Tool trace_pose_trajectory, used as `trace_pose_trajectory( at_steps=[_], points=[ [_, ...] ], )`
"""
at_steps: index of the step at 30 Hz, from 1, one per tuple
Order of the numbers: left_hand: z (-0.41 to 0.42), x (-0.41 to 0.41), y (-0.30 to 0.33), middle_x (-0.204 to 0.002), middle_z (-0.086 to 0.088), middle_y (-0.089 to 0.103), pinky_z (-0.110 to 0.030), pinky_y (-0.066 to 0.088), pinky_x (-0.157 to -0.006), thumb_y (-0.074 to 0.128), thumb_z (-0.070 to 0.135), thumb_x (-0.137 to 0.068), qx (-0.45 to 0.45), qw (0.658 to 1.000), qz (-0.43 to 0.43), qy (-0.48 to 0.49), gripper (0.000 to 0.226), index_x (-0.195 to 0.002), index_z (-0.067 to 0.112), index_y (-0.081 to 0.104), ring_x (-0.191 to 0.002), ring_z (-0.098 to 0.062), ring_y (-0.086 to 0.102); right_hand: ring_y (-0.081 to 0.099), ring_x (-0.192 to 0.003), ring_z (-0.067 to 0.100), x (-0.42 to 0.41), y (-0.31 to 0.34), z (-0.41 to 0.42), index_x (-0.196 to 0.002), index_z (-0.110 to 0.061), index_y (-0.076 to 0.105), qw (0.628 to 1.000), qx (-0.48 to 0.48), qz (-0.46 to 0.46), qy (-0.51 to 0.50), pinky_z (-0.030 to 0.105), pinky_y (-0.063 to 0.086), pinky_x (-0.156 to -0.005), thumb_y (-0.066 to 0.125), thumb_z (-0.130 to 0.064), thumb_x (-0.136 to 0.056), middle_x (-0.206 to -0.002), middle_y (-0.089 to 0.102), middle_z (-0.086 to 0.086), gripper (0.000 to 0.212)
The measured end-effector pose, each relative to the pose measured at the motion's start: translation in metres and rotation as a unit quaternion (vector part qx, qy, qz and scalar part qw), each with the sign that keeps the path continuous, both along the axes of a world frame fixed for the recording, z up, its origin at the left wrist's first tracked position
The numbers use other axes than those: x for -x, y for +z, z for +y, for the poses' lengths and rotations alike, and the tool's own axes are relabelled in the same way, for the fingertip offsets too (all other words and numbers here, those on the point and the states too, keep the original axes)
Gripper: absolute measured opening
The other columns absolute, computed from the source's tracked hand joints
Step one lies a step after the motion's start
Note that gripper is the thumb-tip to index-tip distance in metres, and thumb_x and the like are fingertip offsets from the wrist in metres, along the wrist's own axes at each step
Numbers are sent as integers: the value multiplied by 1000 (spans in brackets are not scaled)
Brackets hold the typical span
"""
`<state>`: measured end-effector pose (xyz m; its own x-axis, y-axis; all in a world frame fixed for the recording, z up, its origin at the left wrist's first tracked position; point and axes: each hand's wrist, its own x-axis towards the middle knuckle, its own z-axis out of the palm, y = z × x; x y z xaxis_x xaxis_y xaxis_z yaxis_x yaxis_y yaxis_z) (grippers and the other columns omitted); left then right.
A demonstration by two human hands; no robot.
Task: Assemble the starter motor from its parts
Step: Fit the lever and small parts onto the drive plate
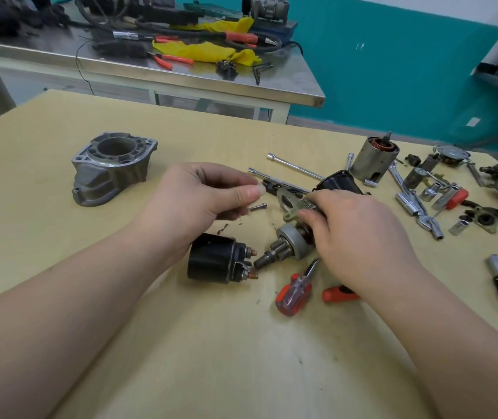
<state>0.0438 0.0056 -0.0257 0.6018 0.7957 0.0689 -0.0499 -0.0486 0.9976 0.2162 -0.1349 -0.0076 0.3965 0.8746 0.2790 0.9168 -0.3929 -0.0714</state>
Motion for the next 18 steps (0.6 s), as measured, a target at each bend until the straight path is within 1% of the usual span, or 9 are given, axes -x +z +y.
trace_pose_trajectory(
  at_steps=[3,5,6,7,9,11,12,14,18],
  points=[
    [0,0,5,-92,-9,84,-22,62,-77,88,13,-79,-11,999,-27,14,19,-98,14,87,-82,-20,80,66,-88,21,-11,-1,-3,-118,-22,72,992,-100,76,9,32,52,-74,55,-37,-105,-95,73,-4,26],
    [-4,0,9,-93,-13,83,-25,63,-80,82,1,-86,-22,997,-69,12,16,-100,8,83,-88,-27,81,64,-79,1,-14,1,-5,-110,-25,76,961,-207,184,-5,11,46,-69,60,-32,-104,-85,72,-16,18],
    [-6,1,11,-92,-14,83,-26,63,-80,80,-2,-88,-36,995,-88,15,14,-100,6,82,-88,-29,82,66,-77,-2,-14,2,-6,-102,-28,77,931,-253,263,-10,6,44,-66,60,-30,-105,-80,73,-17,17],
    [-10,1,13,-90,-14,83,-27,64,-79,80,0,-88,-54,993,-102,18,13,-100,6,82,-86,-31,82,68,-74,1,-11,3,-6,-94,-28,77,890,-282,359,-8,10,48,-64,59,-27,-106,-80,75,-13,22],
    [-18,3,18,-87,-8,83,-26,62,-77,82,9,-86,-97,987,-123,23,12,-98,9,82,-79,-25,80,64,-62,17,2,3,-8,-82,-20,79,785,-295,545,21,26,50,-52,51,-11,-108,-78,74,4,39],
    [-23,5,21,-89,0,82,-23,59,-76,84,14,-87,-163,979,-124,23,11,-98,13,83,-80,-14,76,51,-56,21,12,2,-8,-73,-15,75,700,-299,647,53,28,42,-47,43,5,-103,-73,65,14,48],
    [-25,5,21,-94,3,79,-23,58,-76,84,15,-88,-197,973,-116,20,10,-98,16,83,-84,-11,73,48,-55,20,14,1,-8,-75,-11,73,682,-300,664,64,28,40,-46,41,8,-101,-73,62,16,45],
    [-28,5,21,-107,0,66,-21,57,-76,84,18,-88,-230,968,-101,12,10,-97,20,83,-94,-9,67,49,-56,20,15,-2,-8,-82,-5,71,682,-308,658,76,29,40,-46,40,10,-99,-75,62,18,38],
    [-28,2,21,-125,0,60,-17,59,-84,84,28,-80,-211,976,-53,16,13,-92,24,84,-114,-1,64,54,-62,20,14,-10,-10,-77,-21,76,732,-337,587,77,32,45,-50,48,-2,-104,-73,68,4,44]
  ],
)
